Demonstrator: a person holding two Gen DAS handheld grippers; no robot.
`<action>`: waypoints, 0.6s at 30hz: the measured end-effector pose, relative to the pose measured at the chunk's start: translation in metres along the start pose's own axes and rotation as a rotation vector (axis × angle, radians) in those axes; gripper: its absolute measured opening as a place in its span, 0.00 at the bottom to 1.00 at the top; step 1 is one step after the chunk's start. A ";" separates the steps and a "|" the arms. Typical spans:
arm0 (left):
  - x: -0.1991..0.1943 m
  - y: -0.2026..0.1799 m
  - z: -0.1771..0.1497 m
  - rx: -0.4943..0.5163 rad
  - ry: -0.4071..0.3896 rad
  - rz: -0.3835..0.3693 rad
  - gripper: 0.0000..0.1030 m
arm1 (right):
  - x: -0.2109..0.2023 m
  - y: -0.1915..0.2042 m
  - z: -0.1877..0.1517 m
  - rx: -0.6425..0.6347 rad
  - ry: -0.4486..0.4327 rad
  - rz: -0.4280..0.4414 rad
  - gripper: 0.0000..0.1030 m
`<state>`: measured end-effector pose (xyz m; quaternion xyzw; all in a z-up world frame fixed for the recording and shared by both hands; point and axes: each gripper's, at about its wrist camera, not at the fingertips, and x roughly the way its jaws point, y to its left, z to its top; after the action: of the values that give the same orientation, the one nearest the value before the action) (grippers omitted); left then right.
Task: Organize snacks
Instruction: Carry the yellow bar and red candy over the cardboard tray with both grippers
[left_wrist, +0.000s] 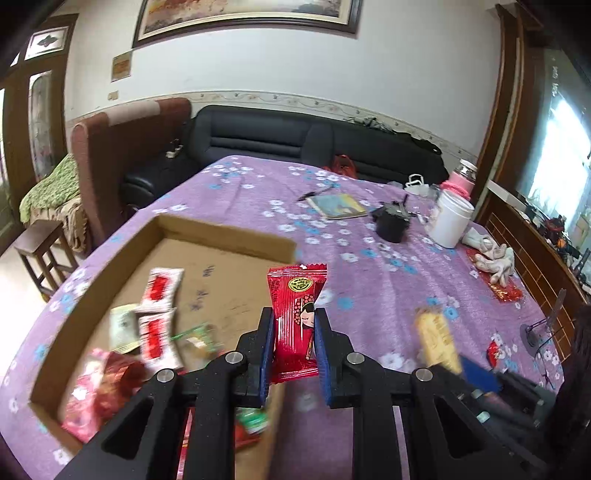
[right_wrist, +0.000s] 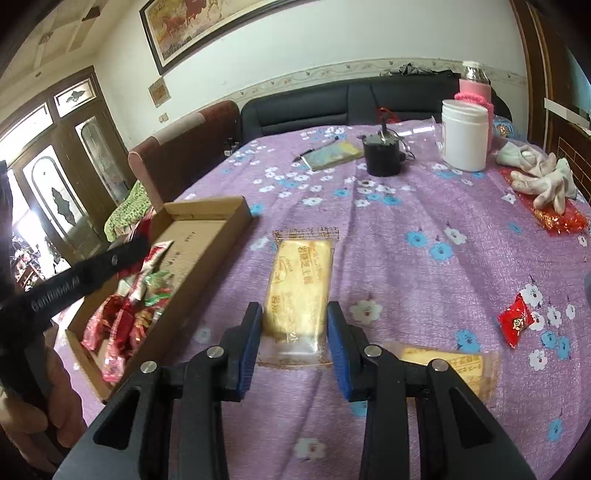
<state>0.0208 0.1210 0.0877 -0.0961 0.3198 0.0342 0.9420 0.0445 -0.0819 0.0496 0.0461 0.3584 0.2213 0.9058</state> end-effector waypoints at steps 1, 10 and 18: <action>-0.004 0.009 -0.002 -0.008 -0.002 0.006 0.20 | -0.002 0.005 0.001 -0.004 -0.001 0.010 0.33; -0.012 0.082 -0.023 -0.108 0.028 0.058 0.21 | 0.005 0.088 -0.004 -0.101 0.069 0.124 0.33; -0.002 0.118 -0.038 -0.160 0.060 0.103 0.21 | 0.034 0.149 -0.015 -0.196 0.128 0.146 0.33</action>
<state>-0.0185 0.2287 0.0403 -0.1552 0.3487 0.1053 0.9183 0.0014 0.0661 0.0531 -0.0308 0.3879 0.3232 0.8626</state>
